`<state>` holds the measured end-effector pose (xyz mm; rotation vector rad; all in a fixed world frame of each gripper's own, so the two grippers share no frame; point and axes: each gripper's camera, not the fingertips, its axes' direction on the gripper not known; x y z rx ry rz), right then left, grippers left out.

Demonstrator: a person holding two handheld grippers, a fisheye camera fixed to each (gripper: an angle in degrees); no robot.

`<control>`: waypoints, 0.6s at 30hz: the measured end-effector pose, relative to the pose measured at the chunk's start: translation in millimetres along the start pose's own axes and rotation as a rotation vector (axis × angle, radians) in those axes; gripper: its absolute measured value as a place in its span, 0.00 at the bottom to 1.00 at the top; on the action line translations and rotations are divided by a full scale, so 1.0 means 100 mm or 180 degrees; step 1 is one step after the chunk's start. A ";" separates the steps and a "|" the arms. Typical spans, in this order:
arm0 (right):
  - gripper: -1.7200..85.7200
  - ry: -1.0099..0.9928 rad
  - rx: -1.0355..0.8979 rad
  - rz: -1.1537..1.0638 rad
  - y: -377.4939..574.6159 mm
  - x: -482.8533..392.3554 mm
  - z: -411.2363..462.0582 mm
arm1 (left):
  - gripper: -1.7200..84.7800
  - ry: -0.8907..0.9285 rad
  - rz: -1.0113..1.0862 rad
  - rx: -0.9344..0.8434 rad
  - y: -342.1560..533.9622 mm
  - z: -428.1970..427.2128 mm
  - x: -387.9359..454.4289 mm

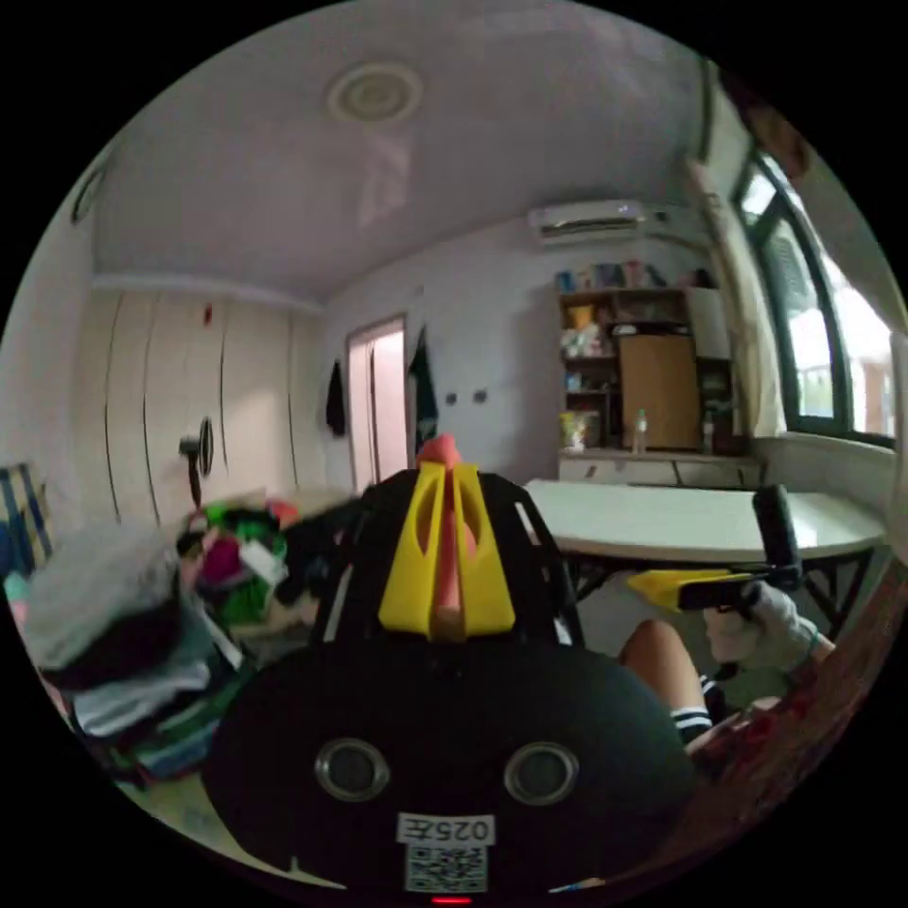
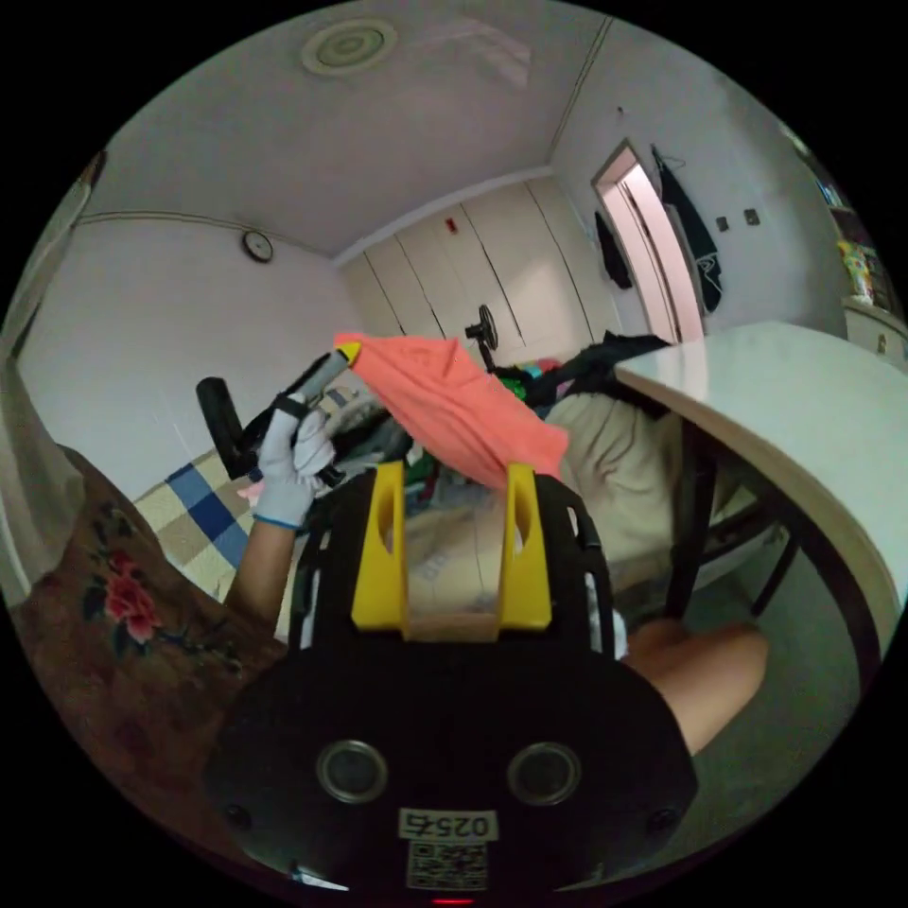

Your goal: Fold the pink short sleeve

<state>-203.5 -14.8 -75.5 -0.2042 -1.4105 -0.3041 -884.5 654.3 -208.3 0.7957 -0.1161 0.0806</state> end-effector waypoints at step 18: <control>0.24 -0.2700 0.0399 0.0045 1.05 -0.72 -1.06 | 0.01 0.2952 -0.1362 0.2109 0.52 -1.47 -0.75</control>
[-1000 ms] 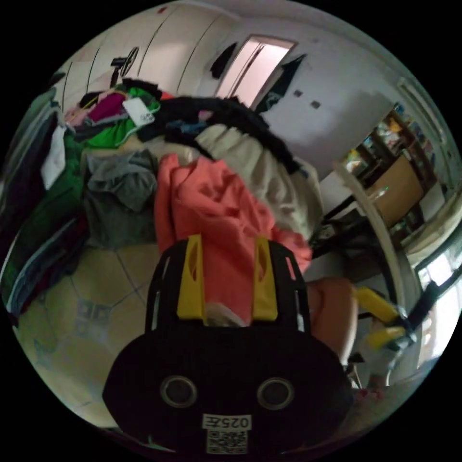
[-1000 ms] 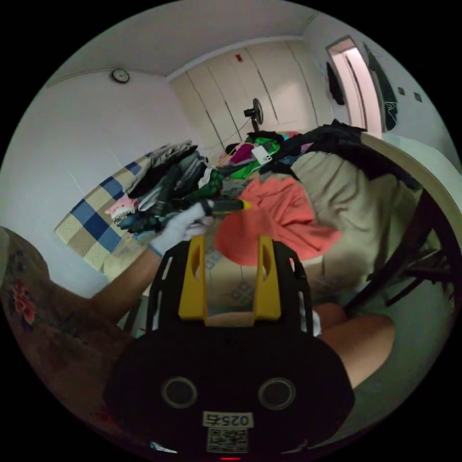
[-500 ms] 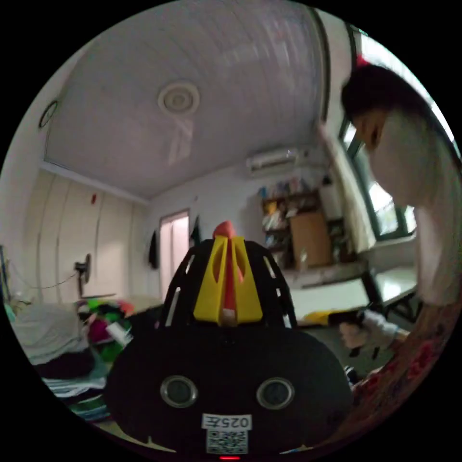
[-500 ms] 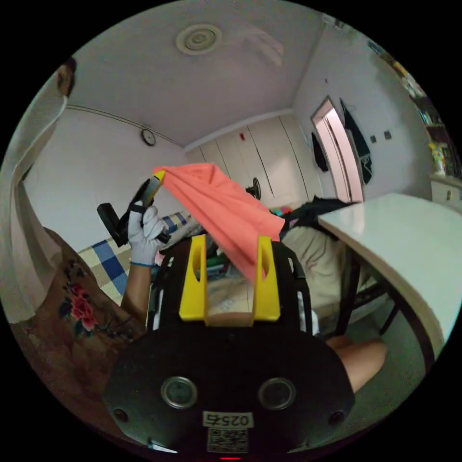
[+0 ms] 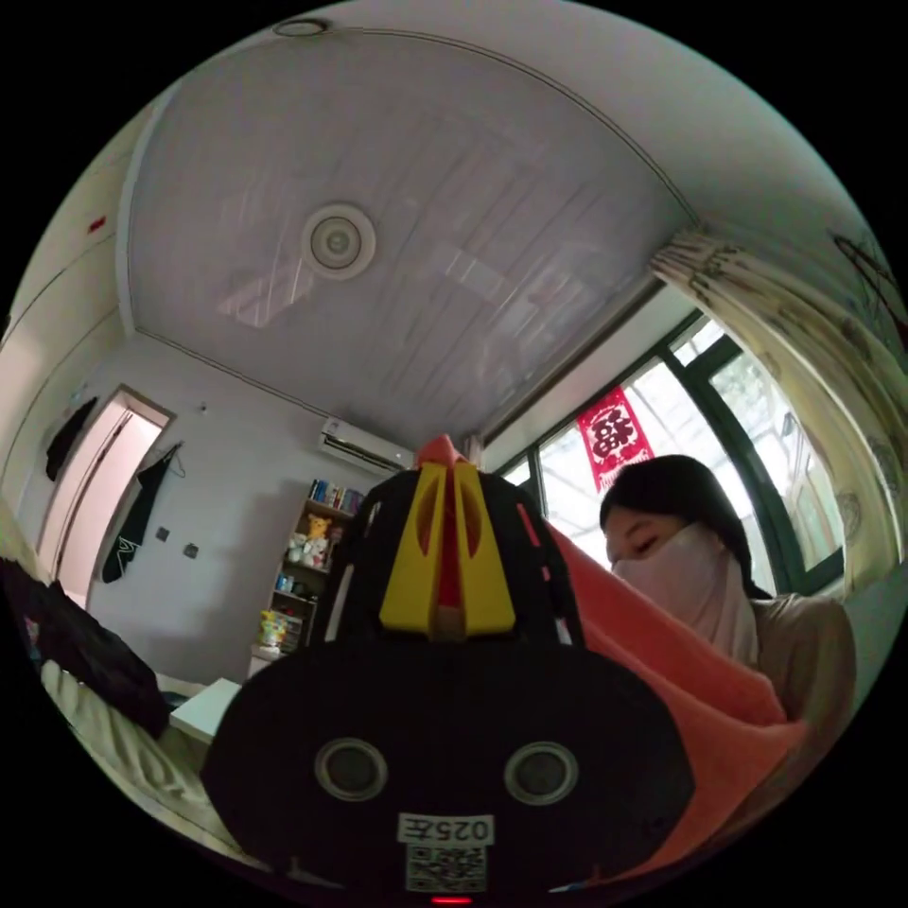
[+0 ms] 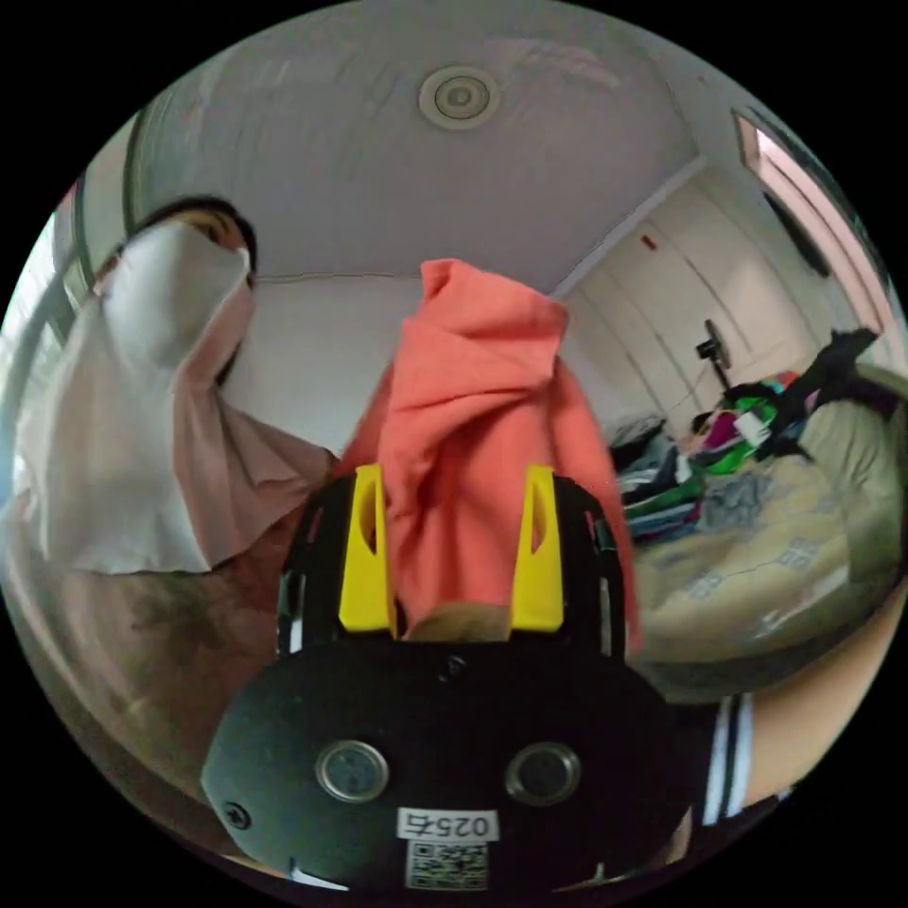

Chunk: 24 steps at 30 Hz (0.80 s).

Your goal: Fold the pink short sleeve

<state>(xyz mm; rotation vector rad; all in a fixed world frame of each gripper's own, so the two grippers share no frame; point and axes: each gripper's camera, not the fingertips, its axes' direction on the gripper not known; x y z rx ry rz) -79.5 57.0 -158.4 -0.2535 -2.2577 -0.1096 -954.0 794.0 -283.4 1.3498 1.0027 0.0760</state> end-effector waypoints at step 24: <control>0.06 0.4343 0.0882 -0.1460 -2.24 -1.79 -1.82 | 0.01 0.1050 -0.1260 -0.0809 1.08 2.24 -2.23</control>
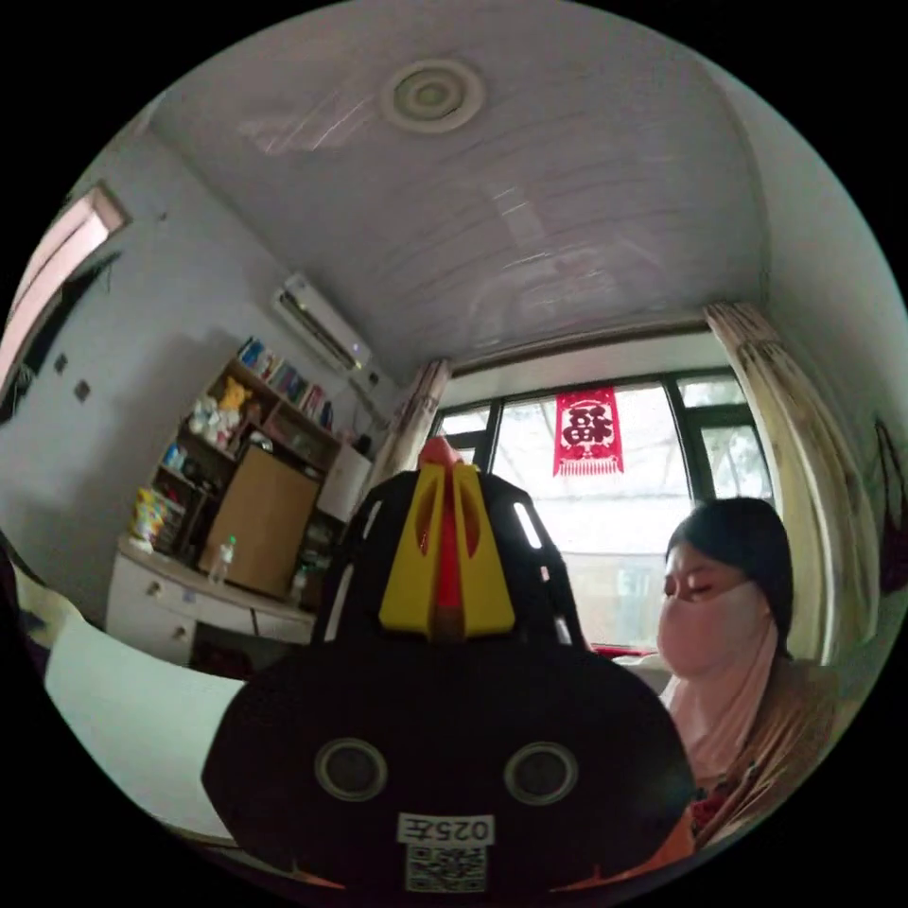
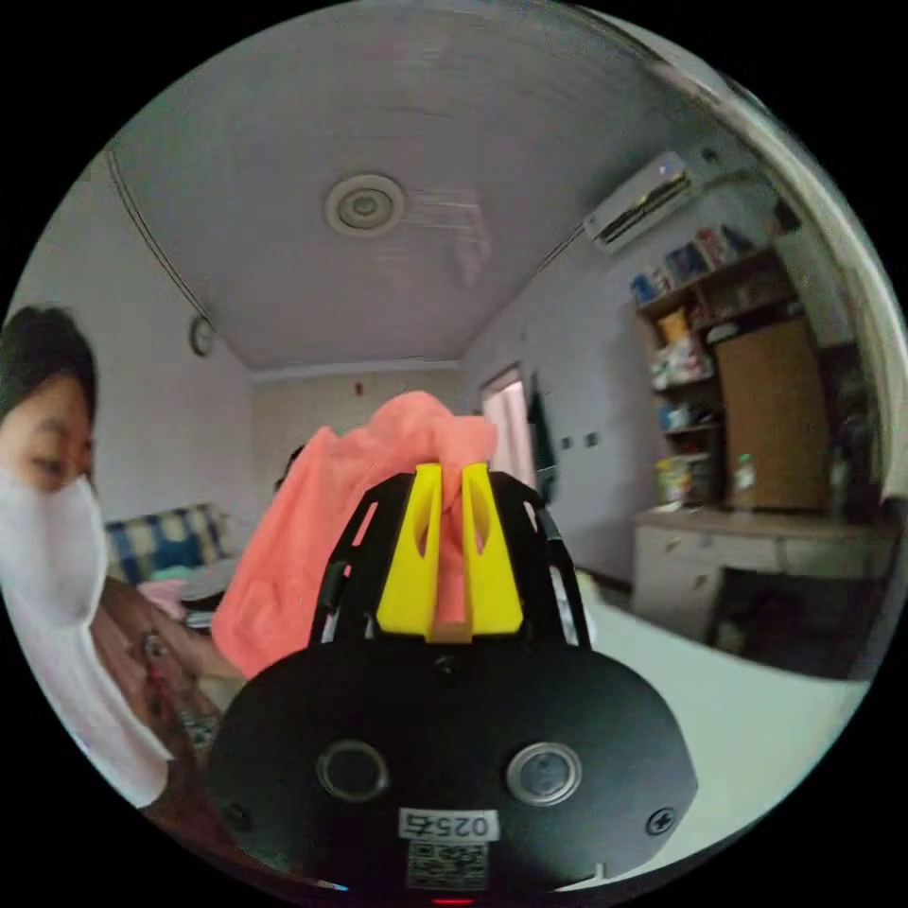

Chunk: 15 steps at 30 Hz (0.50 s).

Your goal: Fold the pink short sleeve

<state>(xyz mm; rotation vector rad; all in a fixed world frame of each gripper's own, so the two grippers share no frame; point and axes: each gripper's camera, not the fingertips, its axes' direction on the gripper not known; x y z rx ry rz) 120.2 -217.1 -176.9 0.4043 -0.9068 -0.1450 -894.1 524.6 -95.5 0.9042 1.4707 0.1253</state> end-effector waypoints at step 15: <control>0.02 0.1997 -0.0968 -0.0590 0.31 0.00 -0.10 | 0.01 -0.0821 -0.0966 -0.1649 1.09 1.09 -1.78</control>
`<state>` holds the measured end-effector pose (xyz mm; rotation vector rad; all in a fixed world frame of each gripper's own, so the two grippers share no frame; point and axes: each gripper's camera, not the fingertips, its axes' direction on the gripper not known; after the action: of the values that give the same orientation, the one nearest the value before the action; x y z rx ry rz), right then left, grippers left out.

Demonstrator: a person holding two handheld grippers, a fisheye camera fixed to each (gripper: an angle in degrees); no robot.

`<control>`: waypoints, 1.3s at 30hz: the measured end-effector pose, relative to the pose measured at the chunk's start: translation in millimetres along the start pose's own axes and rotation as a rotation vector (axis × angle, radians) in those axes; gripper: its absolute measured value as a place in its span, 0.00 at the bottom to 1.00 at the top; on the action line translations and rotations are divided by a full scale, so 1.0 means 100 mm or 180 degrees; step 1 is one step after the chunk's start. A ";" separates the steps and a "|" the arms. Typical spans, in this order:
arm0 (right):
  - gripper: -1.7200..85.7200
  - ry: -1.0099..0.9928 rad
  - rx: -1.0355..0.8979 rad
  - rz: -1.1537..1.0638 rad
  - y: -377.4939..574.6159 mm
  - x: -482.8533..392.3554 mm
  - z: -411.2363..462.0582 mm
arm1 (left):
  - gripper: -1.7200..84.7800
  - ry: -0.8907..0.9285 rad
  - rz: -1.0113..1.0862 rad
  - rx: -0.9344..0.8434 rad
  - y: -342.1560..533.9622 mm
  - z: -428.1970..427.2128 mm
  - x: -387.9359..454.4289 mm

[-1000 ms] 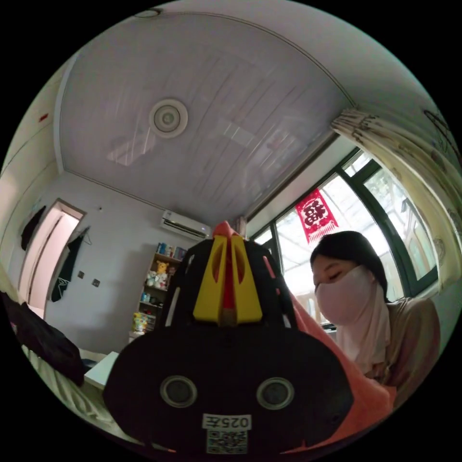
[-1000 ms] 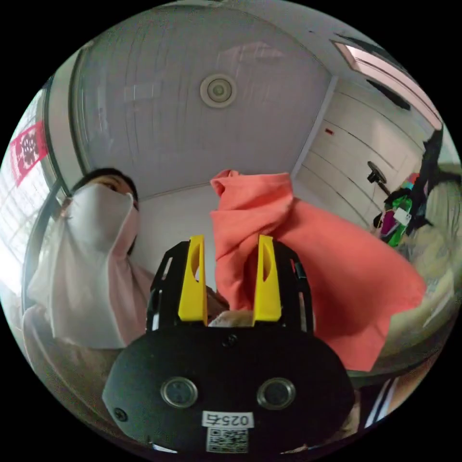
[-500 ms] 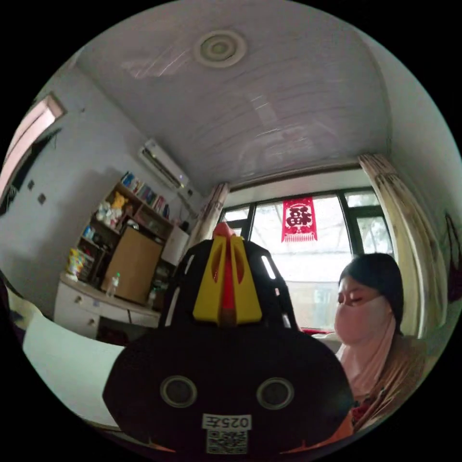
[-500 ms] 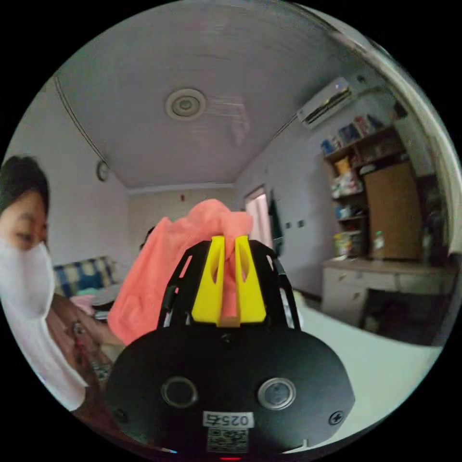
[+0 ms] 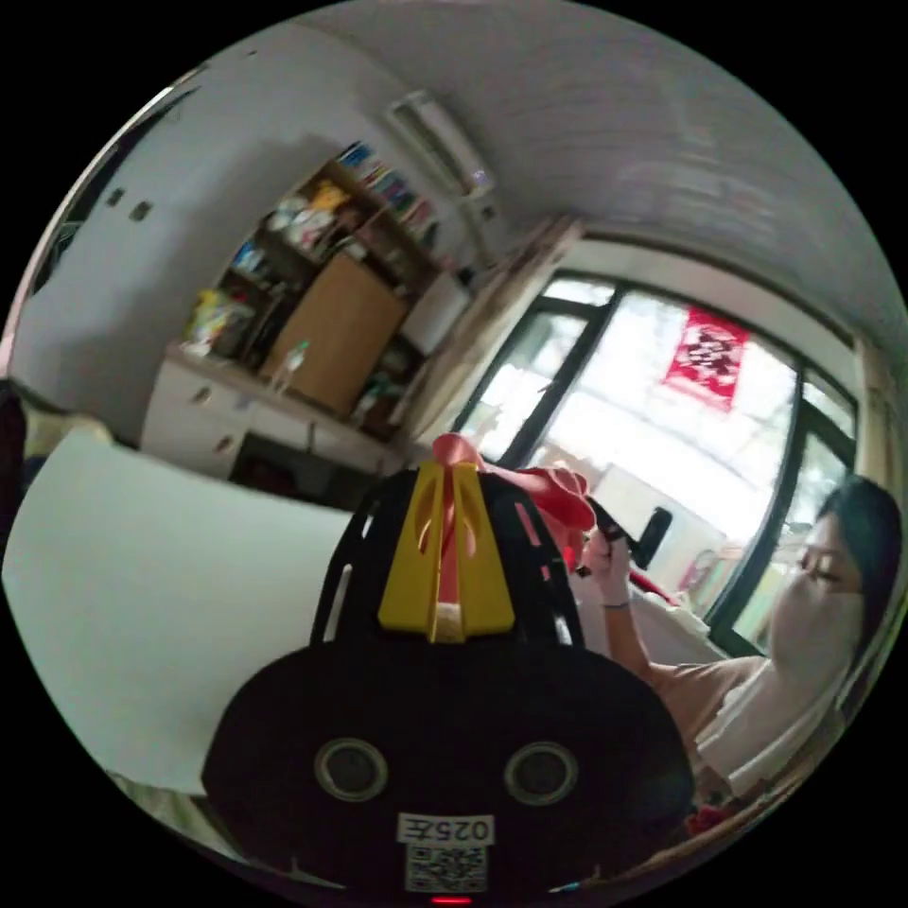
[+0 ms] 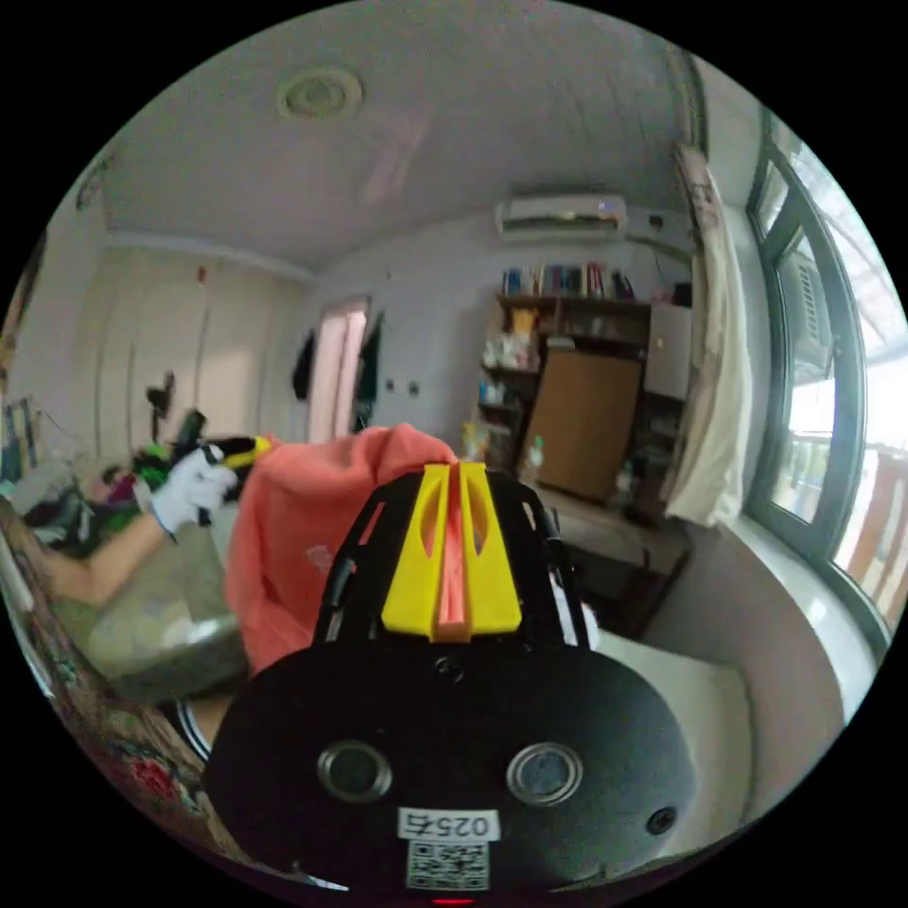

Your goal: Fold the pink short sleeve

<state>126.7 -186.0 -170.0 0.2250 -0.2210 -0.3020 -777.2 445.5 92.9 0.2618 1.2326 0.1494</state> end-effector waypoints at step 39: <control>0.04 0.0780 -0.1539 -0.0616 1.03 -1.60 0.76 | 0.03 -0.3145 0.0841 -0.0002 2.36 1.68 1.18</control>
<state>-13.2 -53.5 -100.5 -0.1970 0.1199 -0.5054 -572.9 682.3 102.5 0.4295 0.2143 0.2126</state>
